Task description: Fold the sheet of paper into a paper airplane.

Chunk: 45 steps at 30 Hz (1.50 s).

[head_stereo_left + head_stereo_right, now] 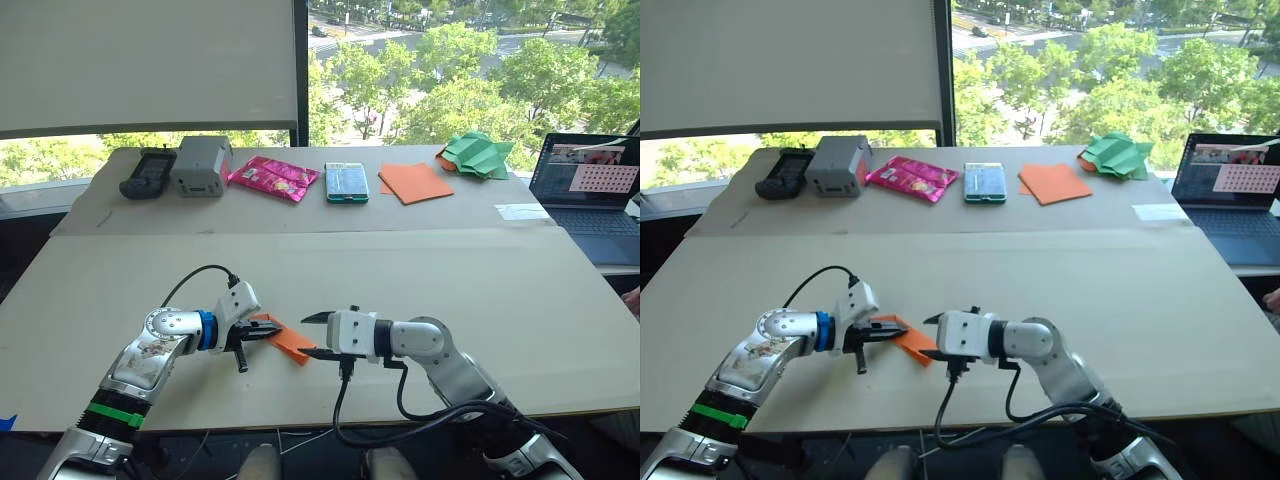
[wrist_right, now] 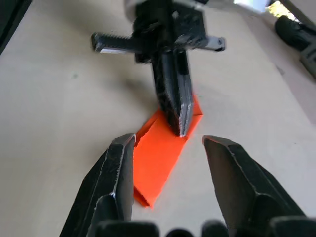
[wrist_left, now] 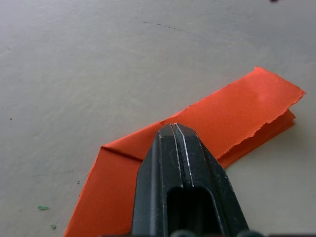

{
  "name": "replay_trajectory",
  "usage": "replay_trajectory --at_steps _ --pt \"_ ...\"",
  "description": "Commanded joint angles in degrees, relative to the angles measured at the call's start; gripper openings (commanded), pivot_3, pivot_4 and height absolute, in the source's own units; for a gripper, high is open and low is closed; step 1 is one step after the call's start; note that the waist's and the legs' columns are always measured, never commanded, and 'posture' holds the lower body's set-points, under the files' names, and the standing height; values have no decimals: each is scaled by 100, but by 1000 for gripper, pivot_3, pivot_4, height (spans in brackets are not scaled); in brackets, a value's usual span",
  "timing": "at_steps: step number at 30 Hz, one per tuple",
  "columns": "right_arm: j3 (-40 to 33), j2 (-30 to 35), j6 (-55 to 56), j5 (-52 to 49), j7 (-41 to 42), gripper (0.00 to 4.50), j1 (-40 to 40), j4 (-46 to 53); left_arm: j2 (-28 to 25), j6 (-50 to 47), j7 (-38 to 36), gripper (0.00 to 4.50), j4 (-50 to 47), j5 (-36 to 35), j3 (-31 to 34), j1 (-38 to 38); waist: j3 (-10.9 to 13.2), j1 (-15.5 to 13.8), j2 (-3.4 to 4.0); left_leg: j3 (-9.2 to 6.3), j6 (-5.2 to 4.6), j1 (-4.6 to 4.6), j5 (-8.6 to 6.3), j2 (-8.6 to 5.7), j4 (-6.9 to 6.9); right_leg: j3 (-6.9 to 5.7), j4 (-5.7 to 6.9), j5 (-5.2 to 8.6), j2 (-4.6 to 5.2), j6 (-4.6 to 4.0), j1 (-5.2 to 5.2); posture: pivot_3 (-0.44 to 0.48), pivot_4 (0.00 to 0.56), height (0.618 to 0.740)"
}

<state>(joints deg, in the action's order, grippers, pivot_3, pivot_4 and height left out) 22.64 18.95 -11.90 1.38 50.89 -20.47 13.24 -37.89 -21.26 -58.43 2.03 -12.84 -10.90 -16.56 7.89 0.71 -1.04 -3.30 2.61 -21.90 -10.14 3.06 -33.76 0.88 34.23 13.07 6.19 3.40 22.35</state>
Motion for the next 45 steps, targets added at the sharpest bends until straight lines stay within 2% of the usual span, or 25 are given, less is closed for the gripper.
replay_trajectory --at_steps 1,3,4,10,21,34,45 --pt "-86 -292 -913 -168 -312 2524 -323 159 -55 5 47 0 205 230 -91 132 -4 3 7 0 5 3 -3 0 0 0 0 0 0 0 2 0 150 706" --pt "64 -377 -1109 122 -541 2524 -434 -126 -54 7 48 0 202 229 -96 141 -5 3 8 0 7 3 -5 0 0 0 0 0 0 0 5 0 150 706" --pt "156 -407 -1156 240 -634 2025 -465 -278 -51 -3 51 0 189 221 -95 141 -6 3 7 0 8 3 -5 0 0 0 -1 0 0 0 6 0 150 706" --pt "581 -559 -1293 440 -777 13 -481 -615 -65 -88 44 0 102 143 -43 133 -6 4 9 2 4 -7 -2 -1 1 0 -1 0 0 0 14 0 150 706" --pt "897 -774 -1614 787 -1093 13 -512 -1421 -269 -286 -116 0 -20 17 165 67 -8 25 11 0 7 -4 -4 0 3 0 3 0 0 0 21 0 150 706" --pt "1065 -855 -2289 828 -1112 13 -490 -1473 -190 -128 -25 0 305 277 -21 -164 -26 26 18 -1 9 -2 -6 0 4 0 3 0 0 -1 20 0 150 706" --pt "1449 -684 -3020 842 -964 13 -444 -1475 -8 27 62 0 397 678 -301 -155 -122 -4 68 0 12 -1 -7 -2 -1 0 2 2 3 0 15 0 150 706"
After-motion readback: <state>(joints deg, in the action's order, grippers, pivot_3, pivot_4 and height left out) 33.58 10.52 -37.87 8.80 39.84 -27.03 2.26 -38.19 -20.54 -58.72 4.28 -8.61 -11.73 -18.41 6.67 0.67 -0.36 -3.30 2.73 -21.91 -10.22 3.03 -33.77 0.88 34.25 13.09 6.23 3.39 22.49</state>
